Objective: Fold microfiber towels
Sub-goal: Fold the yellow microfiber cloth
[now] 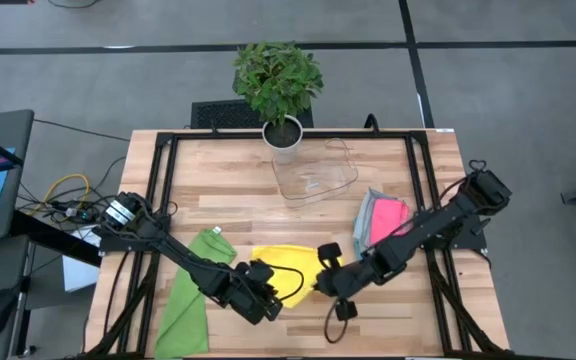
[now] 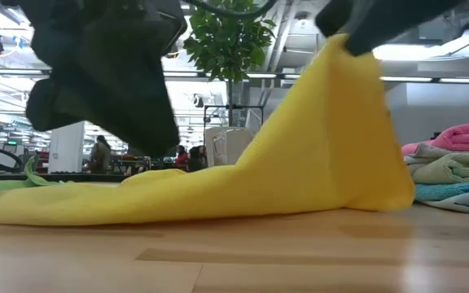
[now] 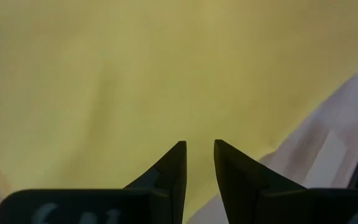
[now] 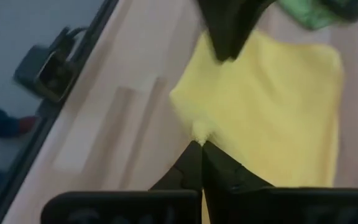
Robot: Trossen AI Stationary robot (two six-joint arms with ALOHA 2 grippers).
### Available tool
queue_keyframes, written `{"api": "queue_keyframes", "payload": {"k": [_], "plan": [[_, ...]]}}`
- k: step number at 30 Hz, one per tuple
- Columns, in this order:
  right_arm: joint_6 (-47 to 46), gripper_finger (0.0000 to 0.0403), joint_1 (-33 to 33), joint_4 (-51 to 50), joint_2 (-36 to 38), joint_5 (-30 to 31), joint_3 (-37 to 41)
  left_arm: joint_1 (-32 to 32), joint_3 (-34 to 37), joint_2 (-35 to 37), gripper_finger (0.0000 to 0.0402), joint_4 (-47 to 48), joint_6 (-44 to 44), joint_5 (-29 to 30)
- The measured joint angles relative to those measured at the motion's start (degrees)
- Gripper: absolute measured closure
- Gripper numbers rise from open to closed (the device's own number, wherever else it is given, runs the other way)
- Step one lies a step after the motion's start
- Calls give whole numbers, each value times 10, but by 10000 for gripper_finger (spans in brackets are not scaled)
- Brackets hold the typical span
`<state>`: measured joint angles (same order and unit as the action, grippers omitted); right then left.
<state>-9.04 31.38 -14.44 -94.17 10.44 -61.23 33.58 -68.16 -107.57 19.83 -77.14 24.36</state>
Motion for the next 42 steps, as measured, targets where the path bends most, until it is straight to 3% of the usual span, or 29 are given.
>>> {"api": "queue_keyframes", "payload": {"k": [11, 18, 23, 32, 38, 42], "plan": [[-74, 375, 74, -9, 1, -2, 26, 19, 0, -26, 329, 24, -61, 22], [-142, 376, 106, 54, 1, -2, 83, 5, -4, -80, 329, -40, -49, -17], [-151, 378, 120, 93, -8, -4, 90, -3, -3, -84, 329, -48, -15, -16], [-205, 376, 145, 112, -74, -65, 91, -52, -2, -85, 329, -49, 80, -39], [-210, 376, 145, 111, -83, -62, 84, -105, -2, -83, 329, -50, 157, -96], [-209, 375, 138, 111, -83, -62, 75, -123, 3, -54, 329, -39, 164, -127]]}}
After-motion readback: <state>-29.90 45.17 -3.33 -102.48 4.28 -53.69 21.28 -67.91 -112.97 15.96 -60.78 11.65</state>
